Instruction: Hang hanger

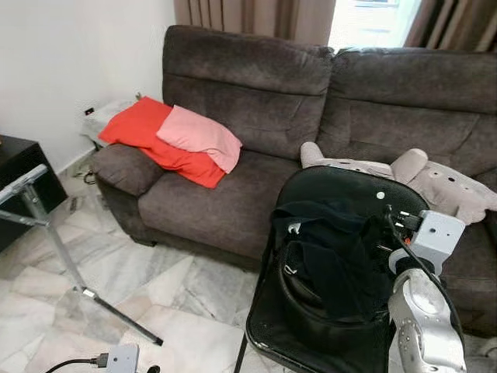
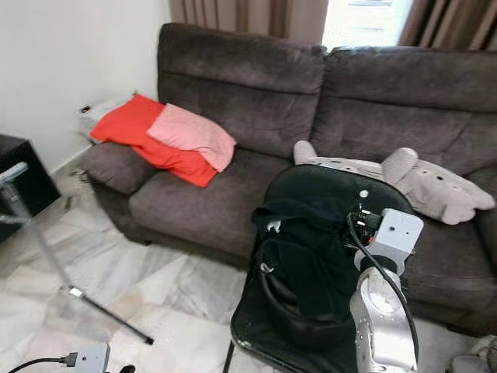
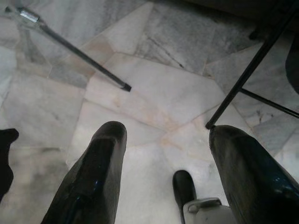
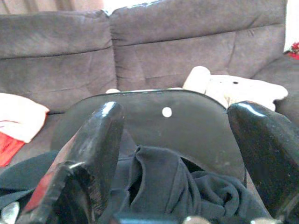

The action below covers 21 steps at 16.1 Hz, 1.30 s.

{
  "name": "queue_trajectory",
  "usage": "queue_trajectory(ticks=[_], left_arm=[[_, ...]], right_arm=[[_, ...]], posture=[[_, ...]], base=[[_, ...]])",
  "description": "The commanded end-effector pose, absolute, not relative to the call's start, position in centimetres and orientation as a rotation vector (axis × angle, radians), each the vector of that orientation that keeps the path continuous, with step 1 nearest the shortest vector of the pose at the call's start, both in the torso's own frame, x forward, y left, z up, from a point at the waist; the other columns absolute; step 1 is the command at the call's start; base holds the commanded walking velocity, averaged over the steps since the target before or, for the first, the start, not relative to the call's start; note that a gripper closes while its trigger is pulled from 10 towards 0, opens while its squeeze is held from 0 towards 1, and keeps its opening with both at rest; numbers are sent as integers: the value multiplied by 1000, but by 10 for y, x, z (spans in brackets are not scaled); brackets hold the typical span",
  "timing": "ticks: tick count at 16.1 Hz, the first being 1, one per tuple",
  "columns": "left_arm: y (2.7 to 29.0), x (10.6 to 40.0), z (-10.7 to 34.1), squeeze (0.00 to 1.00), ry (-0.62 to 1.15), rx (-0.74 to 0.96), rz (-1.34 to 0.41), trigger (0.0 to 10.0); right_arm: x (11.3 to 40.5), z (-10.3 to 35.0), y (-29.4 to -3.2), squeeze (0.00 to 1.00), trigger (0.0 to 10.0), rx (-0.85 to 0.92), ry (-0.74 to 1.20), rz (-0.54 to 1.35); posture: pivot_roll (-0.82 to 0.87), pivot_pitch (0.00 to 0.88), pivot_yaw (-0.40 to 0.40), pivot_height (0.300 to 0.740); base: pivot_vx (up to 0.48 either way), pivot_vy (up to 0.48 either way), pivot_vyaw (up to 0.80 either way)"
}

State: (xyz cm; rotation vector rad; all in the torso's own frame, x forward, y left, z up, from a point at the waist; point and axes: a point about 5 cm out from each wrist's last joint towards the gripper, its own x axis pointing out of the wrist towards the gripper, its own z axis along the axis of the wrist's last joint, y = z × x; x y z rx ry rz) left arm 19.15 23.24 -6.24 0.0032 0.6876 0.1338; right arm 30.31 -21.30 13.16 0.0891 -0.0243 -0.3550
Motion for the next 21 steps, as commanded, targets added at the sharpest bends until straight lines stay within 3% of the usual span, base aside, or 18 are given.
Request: queue_trajectory(ticks=[1,8,15,21], left_arm=[[233,187,-65,0,713,-10,147,10000],[233,188,-65,0,709,-6,147,10000],[227,186,-67,0,723,4,124,10000],[227,183,-69,0,737,20,98,10000]], right_arm=[[304,133,-211,0,10000,87,-28,-351],[304,134,-209,0,10000,93,-32,-351],[295,134,-208,0,10000,96,-22,-384],[290,121,-202,0,10000,112,131,-406]], posture=[[-123,23,5,740],[-132,31,6,740],[-154,52,8,740],[-166,63,17,740]], base=[[277,0,0],[276,0,0],[0,0,0],[0,0,0]])
